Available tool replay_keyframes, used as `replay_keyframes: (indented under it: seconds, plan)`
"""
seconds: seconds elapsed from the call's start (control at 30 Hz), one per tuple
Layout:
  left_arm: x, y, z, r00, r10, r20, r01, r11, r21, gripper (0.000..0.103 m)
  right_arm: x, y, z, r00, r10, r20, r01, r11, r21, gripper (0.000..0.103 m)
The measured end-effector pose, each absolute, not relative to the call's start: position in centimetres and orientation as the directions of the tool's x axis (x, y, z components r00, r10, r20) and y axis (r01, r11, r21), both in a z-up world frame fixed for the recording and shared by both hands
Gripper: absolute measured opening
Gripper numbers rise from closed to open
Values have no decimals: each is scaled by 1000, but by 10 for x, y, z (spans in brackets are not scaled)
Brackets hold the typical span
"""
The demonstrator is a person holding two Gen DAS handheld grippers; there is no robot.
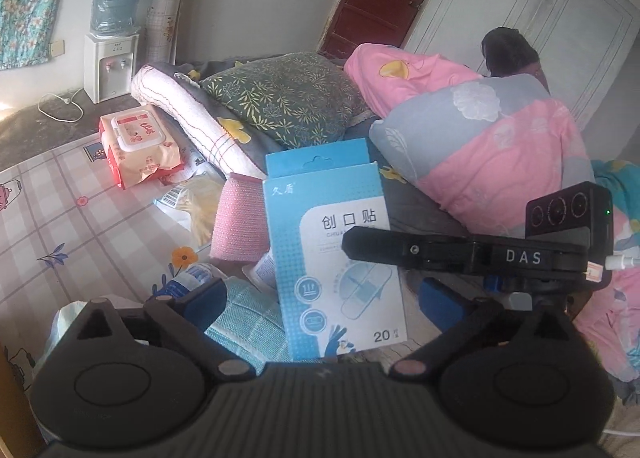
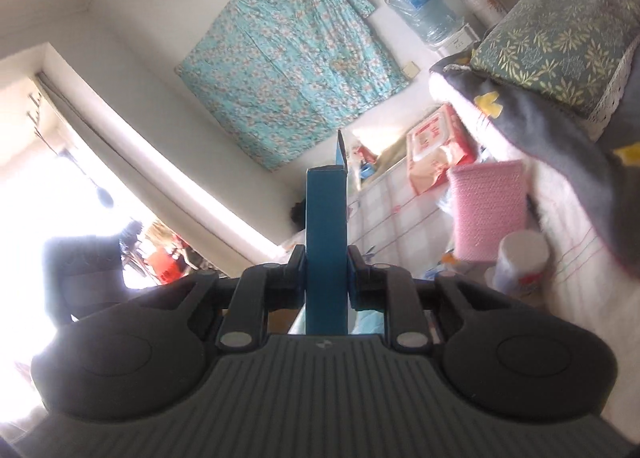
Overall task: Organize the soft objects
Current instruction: 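Carry the bandage box with the right tool into the cardboard box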
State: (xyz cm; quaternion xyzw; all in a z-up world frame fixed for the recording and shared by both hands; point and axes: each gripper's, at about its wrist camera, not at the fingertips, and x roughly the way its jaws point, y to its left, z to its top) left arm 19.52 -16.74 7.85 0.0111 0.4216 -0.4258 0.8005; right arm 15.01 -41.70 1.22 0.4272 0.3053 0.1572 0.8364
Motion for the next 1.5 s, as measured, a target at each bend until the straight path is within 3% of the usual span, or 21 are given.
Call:
replay_keyframes:
  seconds: [0.4, 0.77, 1.3, 1.37, 1.43, 1.5]
  plan:
    - [143, -125, 72, 285, -590, -756, 638, 705, -310, 101, 100, -344, 24, 691, 661, -293, -19, 421, 907, 19]
    - [106, -66, 78, 398, -458, -795, 556, 810, -187, 83, 101, -261, 41, 564, 774, -287, -45, 376, 926, 19]
    - [124, 71, 61, 501, -314, -807, 292, 939, -183, 82, 198, -120, 27, 326, 885, -332, -104, 383, 918, 22]
    - [139, 83, 54, 498, -290, -817, 261, 949, -177, 82, 215, -106, 28, 322, 870, -373, -127, 430, 894, 31]
    - [159, 91, 39, 489, -264, -831, 245, 956, -160, 83, 229, -102, 28, 371, 821, -433, -153, 514, 844, 53]
    - [181, 98, 17, 461, -227, -858, 221, 966, -137, 88, 235, -108, 25, 420, 774, -474, -143, 572, 807, 54]
